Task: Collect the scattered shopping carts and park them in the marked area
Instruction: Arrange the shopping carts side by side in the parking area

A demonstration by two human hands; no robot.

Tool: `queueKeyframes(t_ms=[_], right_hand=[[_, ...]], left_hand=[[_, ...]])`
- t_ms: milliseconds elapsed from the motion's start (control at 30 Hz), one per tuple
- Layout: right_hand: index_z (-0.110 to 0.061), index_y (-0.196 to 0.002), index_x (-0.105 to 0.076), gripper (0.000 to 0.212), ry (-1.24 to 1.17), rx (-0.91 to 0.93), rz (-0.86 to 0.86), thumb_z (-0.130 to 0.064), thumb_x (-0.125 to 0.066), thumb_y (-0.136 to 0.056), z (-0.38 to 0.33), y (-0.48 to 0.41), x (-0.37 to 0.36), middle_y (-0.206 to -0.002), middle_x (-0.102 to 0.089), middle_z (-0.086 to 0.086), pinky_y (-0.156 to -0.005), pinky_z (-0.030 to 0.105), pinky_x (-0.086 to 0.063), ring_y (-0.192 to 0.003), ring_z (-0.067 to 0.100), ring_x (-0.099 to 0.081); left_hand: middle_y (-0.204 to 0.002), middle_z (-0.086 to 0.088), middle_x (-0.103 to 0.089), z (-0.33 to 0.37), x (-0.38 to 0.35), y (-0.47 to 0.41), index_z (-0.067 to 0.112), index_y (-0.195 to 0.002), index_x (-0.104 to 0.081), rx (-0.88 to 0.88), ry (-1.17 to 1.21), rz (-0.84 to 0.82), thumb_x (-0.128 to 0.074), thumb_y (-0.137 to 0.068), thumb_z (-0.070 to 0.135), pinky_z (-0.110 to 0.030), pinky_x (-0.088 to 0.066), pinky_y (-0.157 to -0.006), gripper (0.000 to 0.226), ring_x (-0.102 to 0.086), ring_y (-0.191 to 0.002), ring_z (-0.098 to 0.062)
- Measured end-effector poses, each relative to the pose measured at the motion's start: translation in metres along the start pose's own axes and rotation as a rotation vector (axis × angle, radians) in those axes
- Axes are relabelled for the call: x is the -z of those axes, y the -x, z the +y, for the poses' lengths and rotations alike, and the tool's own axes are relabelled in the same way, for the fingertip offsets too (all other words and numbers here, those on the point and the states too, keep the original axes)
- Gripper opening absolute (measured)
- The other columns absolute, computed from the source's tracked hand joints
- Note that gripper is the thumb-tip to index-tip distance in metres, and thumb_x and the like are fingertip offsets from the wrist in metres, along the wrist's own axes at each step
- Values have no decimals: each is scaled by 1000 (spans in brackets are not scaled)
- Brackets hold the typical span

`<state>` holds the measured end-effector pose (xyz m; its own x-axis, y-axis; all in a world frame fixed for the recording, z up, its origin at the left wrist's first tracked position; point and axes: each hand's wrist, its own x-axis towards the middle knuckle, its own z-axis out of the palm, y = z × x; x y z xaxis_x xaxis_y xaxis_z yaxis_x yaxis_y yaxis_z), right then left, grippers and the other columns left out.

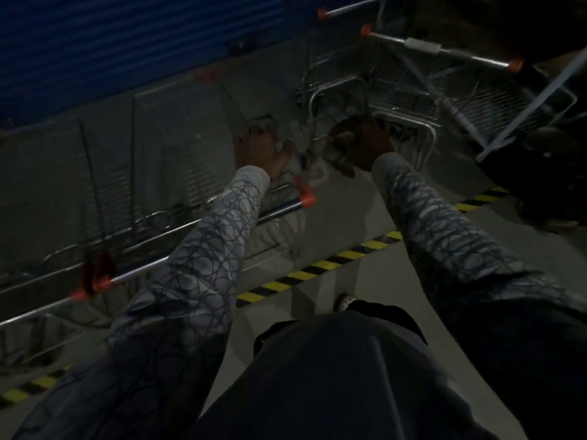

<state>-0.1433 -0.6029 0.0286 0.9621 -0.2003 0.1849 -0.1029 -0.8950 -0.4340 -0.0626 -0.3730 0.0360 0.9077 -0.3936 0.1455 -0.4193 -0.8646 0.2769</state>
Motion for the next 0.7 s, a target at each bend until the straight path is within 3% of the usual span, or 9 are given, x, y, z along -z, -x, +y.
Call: queueKeyframes(t_ms=[233, 400, 500, 700], right_hand=[[-22, -115, -72, 30, 115, -65, -63, -37, -63, -90, 88, -36, 55, -124, -63, 15, -105, 51, -30, -124, 37, -49], [-31, -109, -73, 40, 74, -72, -90, -49, -50, -81, 131, -80, 74, -119, -66, 9, -106, 54, -32, -121, 37, -52], [-32, -110, -72, 27, 84, -92, -95, -42, -62, -87, 151, -112, 72, -120, -66, 8, -107, 52, -29, -122, 35, -52], [-30, -113, -72, 26, 121, -44, -139, -39, -64, -90, 188, -187, 51, -126, -65, 6, -107, 46, -29, -125, 33, -52]], left_hand=[[-121, -9, -61, 97, -40, -76, 22, -108, -64, -22, 70, -31, -41, -79, 61, -47, -31, -103, 53, -46, -126, -30], [-128, -9, -59, 126, -61, -119, 21, -114, -66, -33, 2, -62, -34, -80, 62, -48, -32, -103, 63, -41, -130, -31], [-126, -10, -59, 137, -70, -151, 19, -110, -68, -25, -14, -77, -33, -80, 62, -45, -32, -103, 63, -42, -128, -30], [-123, -12, -60, 156, -102, -231, 21, -110, -65, -6, -9, -104, -36, -82, 61, -45, -32, -103, 57, -43, -127, -30]])
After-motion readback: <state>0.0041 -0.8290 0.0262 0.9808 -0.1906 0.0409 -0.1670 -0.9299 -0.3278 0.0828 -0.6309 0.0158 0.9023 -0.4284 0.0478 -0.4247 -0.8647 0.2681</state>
